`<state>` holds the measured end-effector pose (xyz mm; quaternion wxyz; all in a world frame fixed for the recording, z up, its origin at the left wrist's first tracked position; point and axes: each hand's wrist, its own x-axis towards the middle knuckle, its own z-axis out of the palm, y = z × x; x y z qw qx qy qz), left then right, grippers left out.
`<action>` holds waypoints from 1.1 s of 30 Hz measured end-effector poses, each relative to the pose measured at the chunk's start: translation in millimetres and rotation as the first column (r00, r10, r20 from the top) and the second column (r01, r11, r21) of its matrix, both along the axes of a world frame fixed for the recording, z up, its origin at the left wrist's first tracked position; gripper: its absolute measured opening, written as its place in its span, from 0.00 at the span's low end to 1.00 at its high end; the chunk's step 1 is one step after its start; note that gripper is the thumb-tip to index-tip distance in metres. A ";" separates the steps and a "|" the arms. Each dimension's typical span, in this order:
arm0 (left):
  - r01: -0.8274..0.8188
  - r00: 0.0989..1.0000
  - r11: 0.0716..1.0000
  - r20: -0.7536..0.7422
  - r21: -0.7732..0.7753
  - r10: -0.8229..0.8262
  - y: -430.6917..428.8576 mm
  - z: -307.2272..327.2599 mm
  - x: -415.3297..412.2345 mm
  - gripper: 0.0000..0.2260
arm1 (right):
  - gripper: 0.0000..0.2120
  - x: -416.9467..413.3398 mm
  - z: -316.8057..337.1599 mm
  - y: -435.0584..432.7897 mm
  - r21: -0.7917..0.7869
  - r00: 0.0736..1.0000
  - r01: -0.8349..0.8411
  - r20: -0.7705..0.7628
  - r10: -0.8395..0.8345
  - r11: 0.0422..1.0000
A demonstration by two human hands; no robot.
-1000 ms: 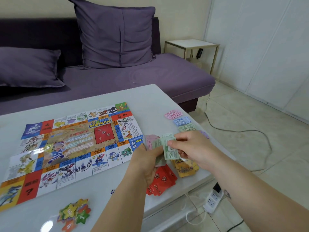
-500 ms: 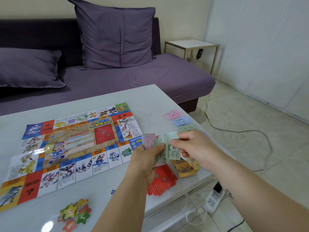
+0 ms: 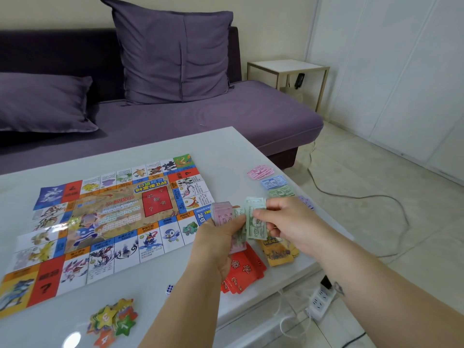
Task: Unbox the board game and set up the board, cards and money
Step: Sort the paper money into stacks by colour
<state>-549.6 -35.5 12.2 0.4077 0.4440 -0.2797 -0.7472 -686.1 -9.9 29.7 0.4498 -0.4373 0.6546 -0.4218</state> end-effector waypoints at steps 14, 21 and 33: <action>0.060 0.998 0.998 0.020 -0.017 -0.060 -1.2 2.1 4.0 0.05 | 0.06 -0.2 3.0 -2.3 0.134 0.943 -0.089 0.330 0.040 0.987; 0.037 0.994 0.995 -0.107 0.092 -0.027 -4.1 2.3 4.6 0.05 | 0.06 1.7 2.3 -5.5 0.093 0.964 -0.021 0.267 -0.005 0.995; -0.042 0.987 0.982 -0.143 0.186 0.069 -5.3 3.5 6.0 0.06 | 0.07 10.0 10.5 1.8 -0.148 0.989 -0.090 -0.131 0.070 0.985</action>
